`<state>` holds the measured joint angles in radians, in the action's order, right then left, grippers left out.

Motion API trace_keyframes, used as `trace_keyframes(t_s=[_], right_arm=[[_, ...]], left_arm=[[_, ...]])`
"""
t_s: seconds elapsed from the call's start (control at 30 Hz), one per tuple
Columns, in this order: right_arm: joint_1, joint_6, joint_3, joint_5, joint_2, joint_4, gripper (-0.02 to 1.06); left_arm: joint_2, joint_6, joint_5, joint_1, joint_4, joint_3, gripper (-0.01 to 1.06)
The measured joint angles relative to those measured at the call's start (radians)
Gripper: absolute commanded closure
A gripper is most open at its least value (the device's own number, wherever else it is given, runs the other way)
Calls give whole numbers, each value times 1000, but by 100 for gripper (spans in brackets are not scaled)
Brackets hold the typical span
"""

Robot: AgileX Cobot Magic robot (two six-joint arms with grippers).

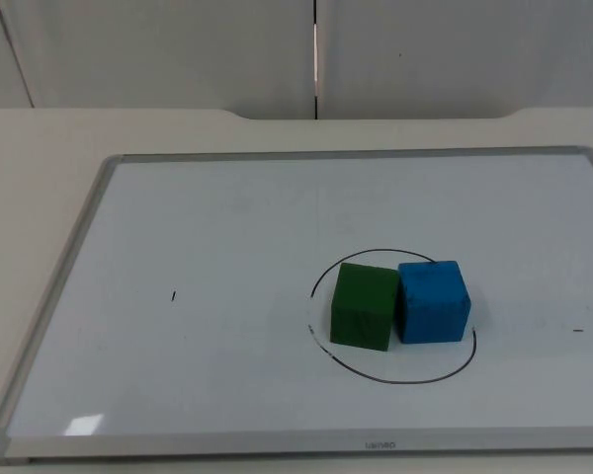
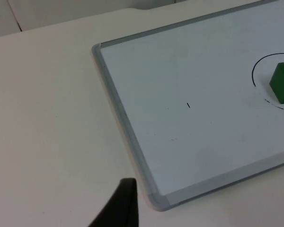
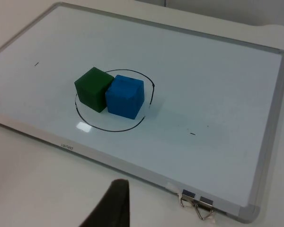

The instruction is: Push the two cubes into the marked area.

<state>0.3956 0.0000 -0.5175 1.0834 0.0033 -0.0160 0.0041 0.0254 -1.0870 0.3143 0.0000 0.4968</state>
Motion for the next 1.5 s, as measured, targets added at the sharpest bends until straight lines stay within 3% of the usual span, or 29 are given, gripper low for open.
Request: trace_keyframes(t_s=[0.9, 1.5], right_arm=[[0, 0, 0, 0, 0, 0, -1], [0, 0, 0, 0, 0, 0, -1]], left_arm=[[0, 0, 0, 0, 0, 0, 0], [0, 0, 0, -214, 0, 0, 0]])
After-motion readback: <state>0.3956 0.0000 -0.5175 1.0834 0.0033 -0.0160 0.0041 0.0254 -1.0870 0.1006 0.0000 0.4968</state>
